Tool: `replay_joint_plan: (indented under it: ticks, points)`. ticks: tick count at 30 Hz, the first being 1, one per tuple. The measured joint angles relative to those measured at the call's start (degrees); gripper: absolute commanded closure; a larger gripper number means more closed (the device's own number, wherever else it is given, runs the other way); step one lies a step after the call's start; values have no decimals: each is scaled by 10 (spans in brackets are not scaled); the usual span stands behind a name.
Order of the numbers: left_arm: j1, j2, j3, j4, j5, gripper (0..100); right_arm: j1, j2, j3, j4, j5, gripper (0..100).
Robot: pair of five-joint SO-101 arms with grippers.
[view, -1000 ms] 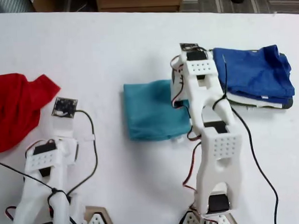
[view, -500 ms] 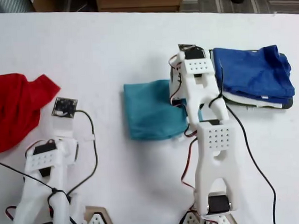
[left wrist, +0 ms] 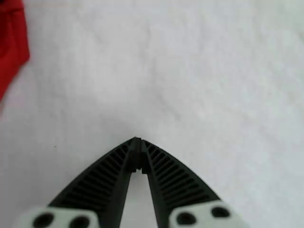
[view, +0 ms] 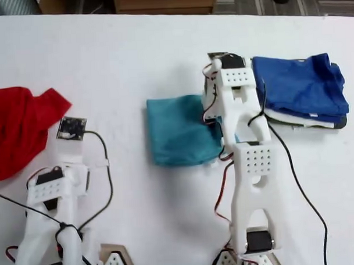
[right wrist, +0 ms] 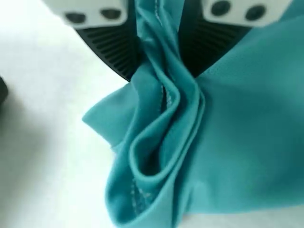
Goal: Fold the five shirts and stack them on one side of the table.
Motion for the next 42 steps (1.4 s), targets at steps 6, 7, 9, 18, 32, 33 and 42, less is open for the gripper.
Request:
replay_joint_plan:
  ticks: [6, 7, 9, 18, 32, 33, 42]
  points:
    - [-1, 0, 0, 0, 0, 973, 0, -69, 6, 17, 69, 980]
    - [-2, 0, 0, 0, 0, 973, 4, -87, 6, 18, 80, 980]
    - [-3, 0, 0, 0, 0, 973, 15, -134, 6, 18, 91, 981]
    - [-3, 0, 0, 0, 0, 973, 69, -325, 47, 19, 213, 981]
    - [-3, 0, 0, 0, 0, 973, 152, -426, -51, 19, 369, 981]
    - [-2, 0, 0, 0, 0, 973, 154, -426, -59, 19, 375, 981]
    - [-2, 0, 0, 0, 0, 973, 226, -396, -72, -23, 388, 981]
